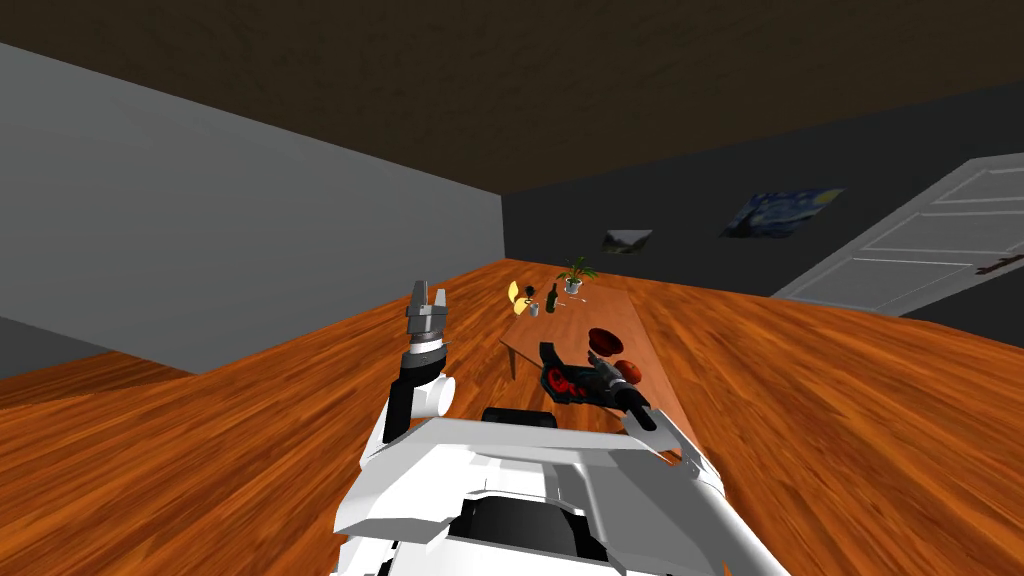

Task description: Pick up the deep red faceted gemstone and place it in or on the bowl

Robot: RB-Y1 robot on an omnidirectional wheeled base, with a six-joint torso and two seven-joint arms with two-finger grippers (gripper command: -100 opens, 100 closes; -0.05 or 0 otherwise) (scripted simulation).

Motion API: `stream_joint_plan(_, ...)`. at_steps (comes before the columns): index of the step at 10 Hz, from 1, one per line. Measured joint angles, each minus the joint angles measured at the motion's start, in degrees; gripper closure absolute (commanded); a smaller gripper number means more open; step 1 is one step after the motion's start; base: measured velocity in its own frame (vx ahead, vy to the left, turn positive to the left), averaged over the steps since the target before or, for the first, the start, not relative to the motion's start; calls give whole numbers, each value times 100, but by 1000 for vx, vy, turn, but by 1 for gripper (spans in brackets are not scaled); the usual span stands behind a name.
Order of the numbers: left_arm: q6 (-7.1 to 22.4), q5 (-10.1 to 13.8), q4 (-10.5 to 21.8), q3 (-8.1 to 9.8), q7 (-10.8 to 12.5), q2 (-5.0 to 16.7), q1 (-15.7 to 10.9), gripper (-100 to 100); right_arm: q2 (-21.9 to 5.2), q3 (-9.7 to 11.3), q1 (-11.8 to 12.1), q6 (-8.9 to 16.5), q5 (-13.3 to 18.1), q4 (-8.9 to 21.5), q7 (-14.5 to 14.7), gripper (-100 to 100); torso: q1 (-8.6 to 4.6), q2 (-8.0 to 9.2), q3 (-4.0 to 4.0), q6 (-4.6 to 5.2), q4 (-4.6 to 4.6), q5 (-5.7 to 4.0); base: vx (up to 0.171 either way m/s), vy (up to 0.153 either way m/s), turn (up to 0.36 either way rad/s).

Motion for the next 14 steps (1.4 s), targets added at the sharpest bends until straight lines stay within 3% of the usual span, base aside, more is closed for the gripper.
stream_joint_plan(6, 0, 0, 0, 0, 0, 0, 0, 0, -346, -43, -265, 332, 389, 1228, 415, -100, 4, -5, -3, 0, -1, 2, 50, 64, 88)
stream_joint_plan(9, 0, 0, 0, 0, 0, 0, 0, 0, -522, 28, -330, 712, 538, 1474, 568, -100, 4, 0, 0, 2, 0, 2, 43, 57, 74)
stream_joint_plan(11, 0, 0, 0, 0, 0, 0, 0, 0, -540, -45, -498, 713, 674, 1920, 698, -100, -6, 1, -1, 3, -3, -5, 44, 51, 79)
stream_joint_plan(14, 0, 0, 0, 1, 0, 0, 0, 0, -660, -8, -526, 1023, 819, 2159, 856, -100, -16, -2, -4, 5, -5, -8, 41, 44, 52)
